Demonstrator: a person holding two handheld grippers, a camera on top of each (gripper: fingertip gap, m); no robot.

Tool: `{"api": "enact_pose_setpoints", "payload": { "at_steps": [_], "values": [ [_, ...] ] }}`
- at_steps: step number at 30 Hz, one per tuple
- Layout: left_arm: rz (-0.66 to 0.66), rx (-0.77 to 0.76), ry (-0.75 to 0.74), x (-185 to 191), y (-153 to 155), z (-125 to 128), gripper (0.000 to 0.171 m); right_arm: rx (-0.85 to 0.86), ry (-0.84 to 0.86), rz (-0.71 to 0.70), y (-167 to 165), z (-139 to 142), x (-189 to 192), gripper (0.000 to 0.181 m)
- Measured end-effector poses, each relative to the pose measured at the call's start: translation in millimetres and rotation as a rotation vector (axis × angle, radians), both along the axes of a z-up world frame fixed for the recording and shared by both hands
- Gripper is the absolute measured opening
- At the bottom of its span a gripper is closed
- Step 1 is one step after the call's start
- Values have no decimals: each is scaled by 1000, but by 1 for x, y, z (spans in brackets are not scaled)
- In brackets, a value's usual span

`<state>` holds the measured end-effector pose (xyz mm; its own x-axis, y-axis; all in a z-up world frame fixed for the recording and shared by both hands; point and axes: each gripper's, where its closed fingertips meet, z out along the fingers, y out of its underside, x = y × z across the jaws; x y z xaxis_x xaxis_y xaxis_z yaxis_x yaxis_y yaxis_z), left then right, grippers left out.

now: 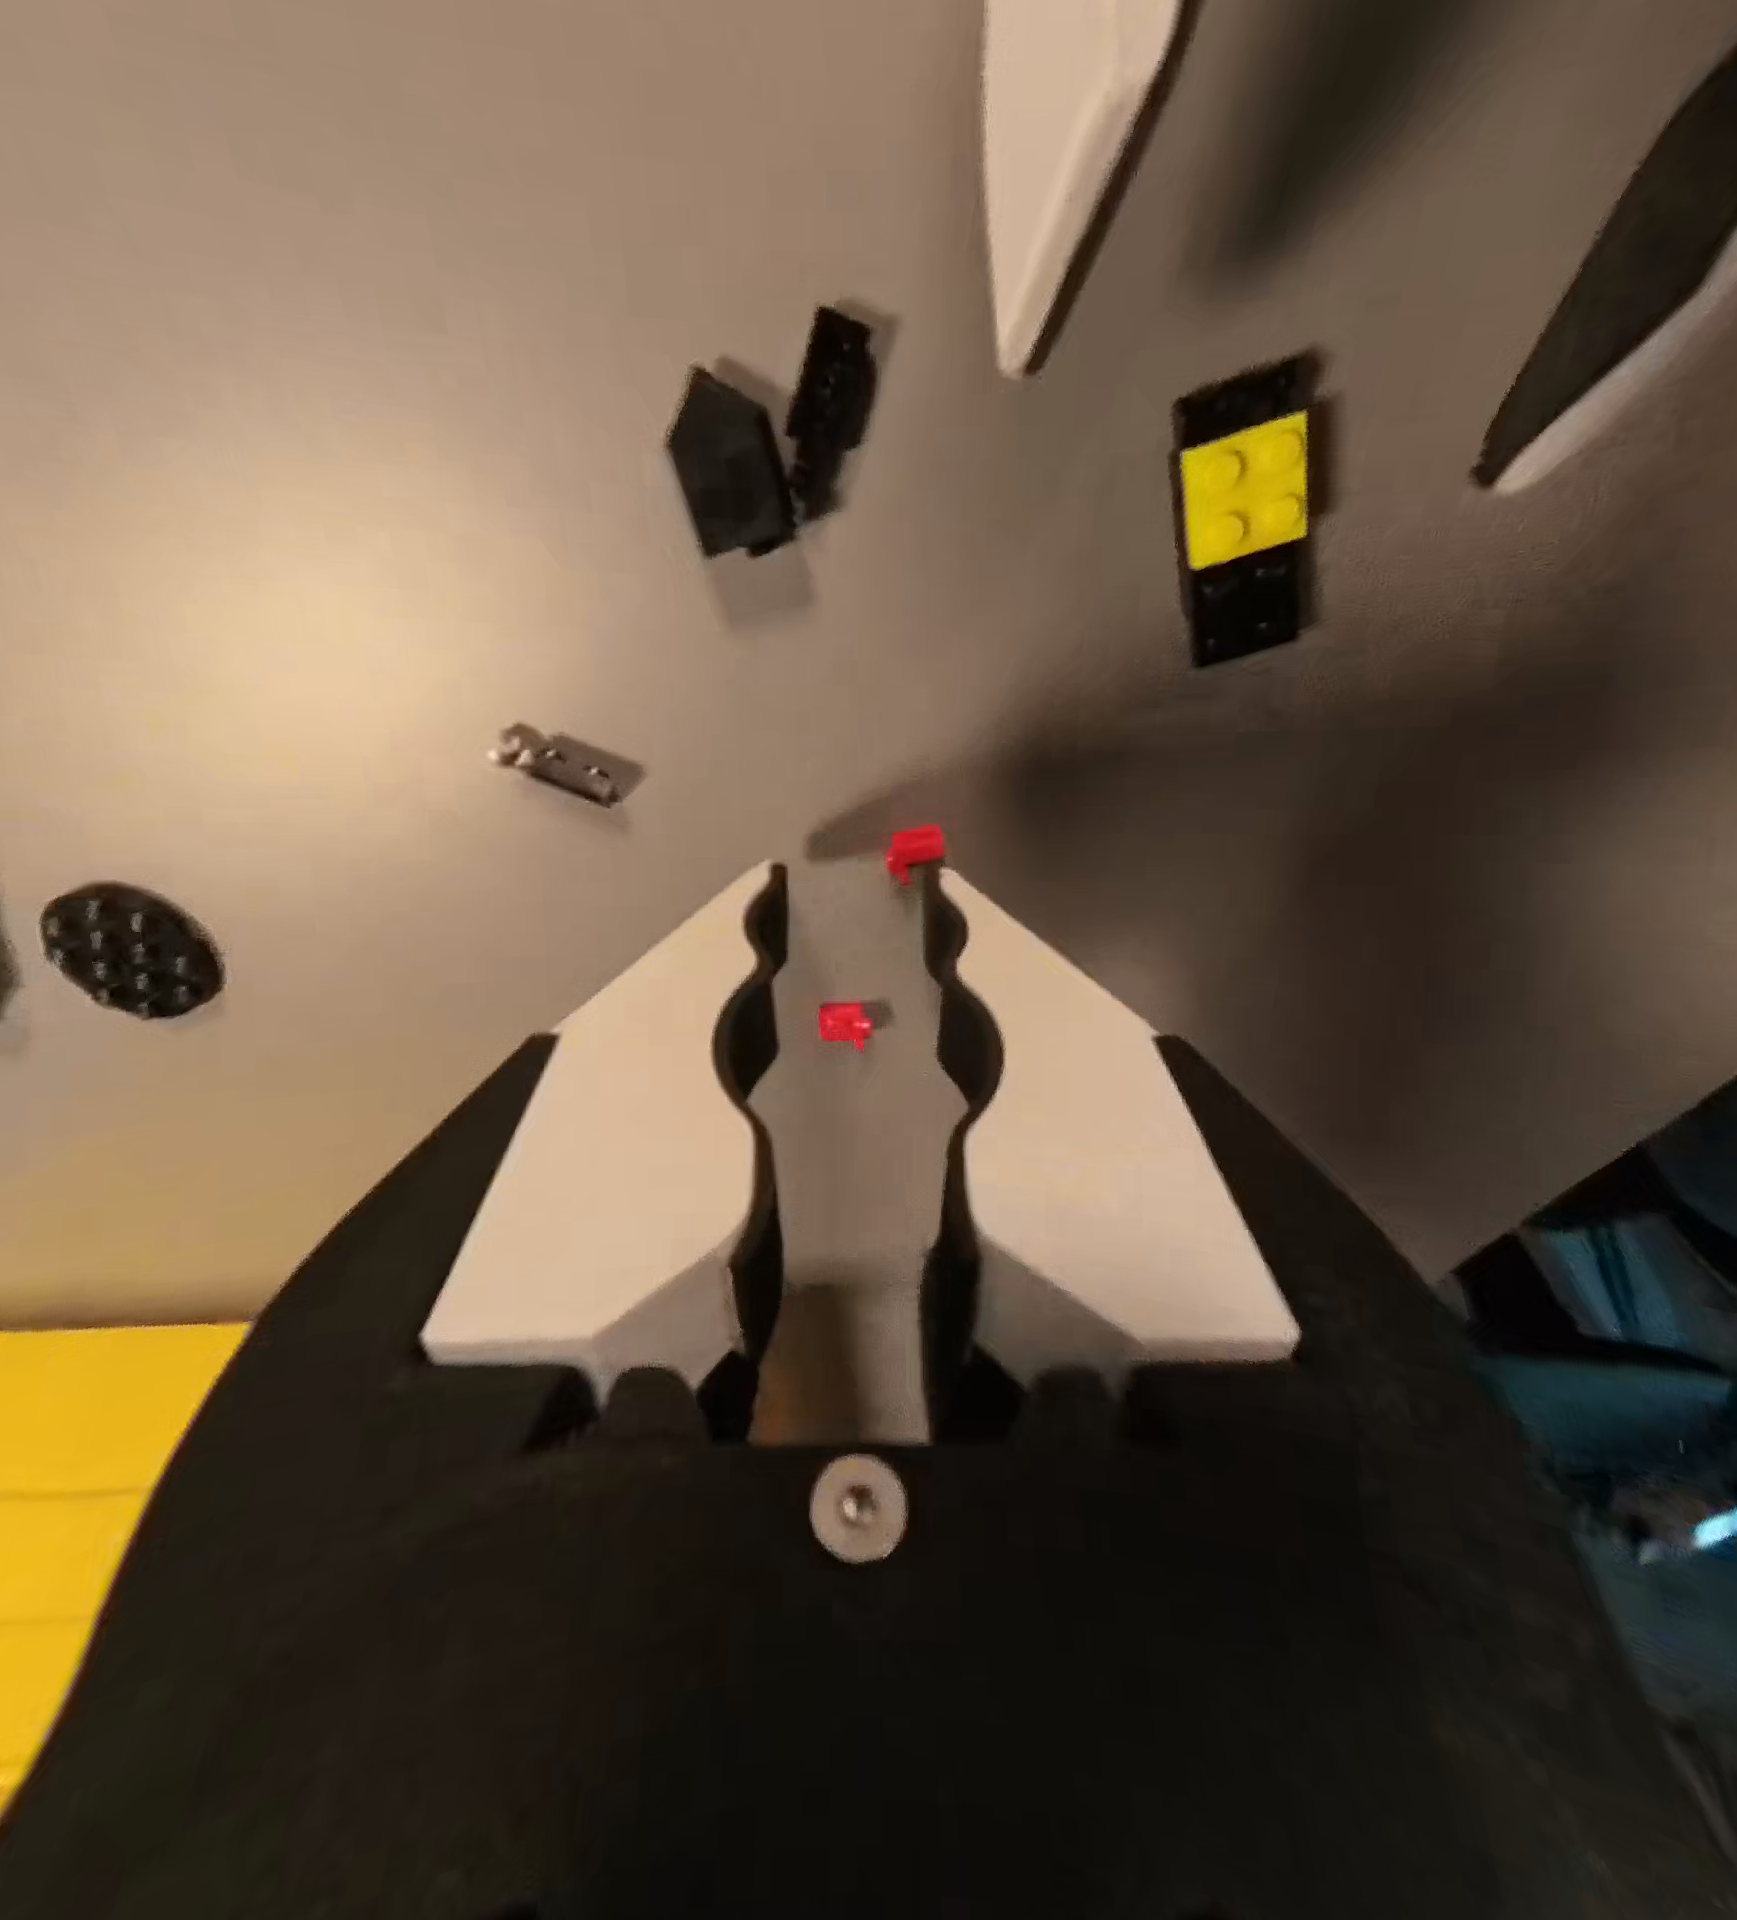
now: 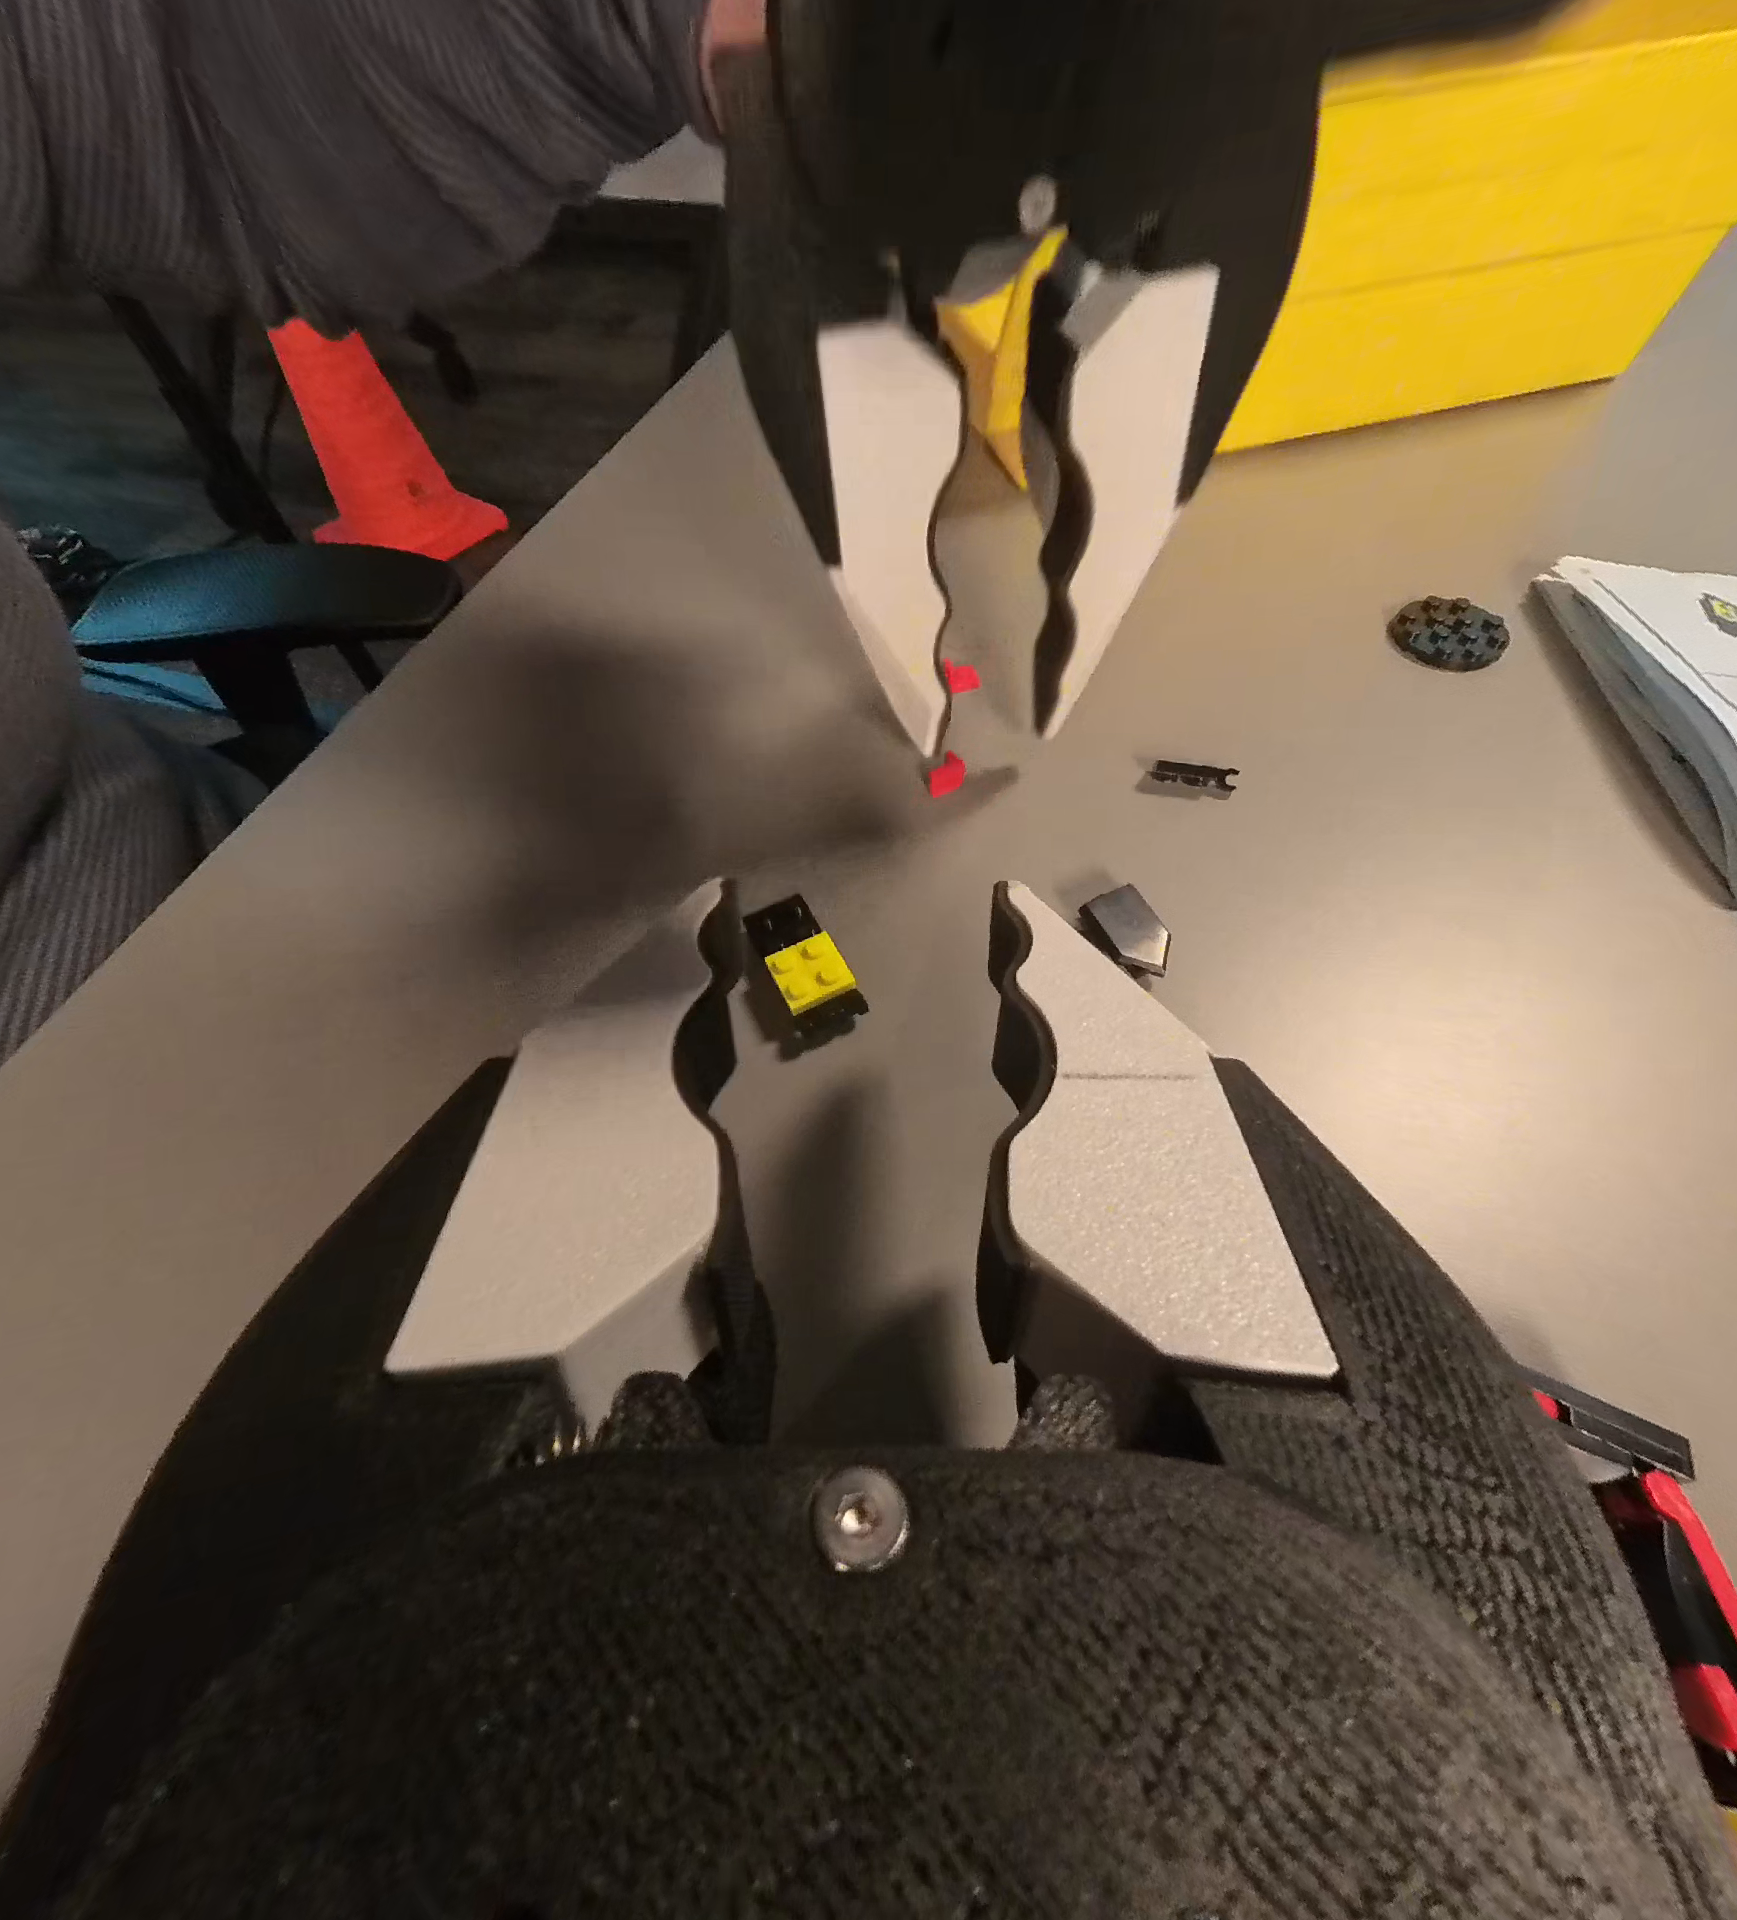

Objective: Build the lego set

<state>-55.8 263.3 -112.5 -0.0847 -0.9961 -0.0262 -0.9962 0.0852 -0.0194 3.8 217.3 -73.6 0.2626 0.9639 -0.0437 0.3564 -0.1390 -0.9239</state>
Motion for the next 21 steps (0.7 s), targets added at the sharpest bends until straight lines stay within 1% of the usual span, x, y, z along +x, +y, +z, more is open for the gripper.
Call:
{"api": "enact_pose_setpoints", "payload": {
  "at_steps": [1, 4, 6, 9, 13, 16, 20, 21],
  "values": [
    [30, -12, -60, 1, 1, 5, 29, -2, -2, 4, -1, 0, 0, 47],
    [114, -100, -255, 1, -3, 17, 37, -17, -39, 28, -3, -6, -3, 51],
    [137, -148, -352, -3, -9, 16, 41, -24, -83, 51, -6, -13, -5, 52],
    [125, -178, -473, -4, -19, 9, 39, 14, -148, 74, -7, -21, -7, 52],
    [187, -127, -607, 2, -15, 9, 30, 33, -188, 95, -8, -26, -7, 47],
    [216, -106, -637, 2, -14, 6, 28, 32, -187, 101, -8, -26, -7, 45],
    [204, -63, -611, 0, -11, -6, 20, 34, -187, 97, -8, -26, -7, 45],
    [201, -57, -626, 2, -10, -5, 18, 34, -180, 93, -8, -25, -7, 45]
  ]
}}
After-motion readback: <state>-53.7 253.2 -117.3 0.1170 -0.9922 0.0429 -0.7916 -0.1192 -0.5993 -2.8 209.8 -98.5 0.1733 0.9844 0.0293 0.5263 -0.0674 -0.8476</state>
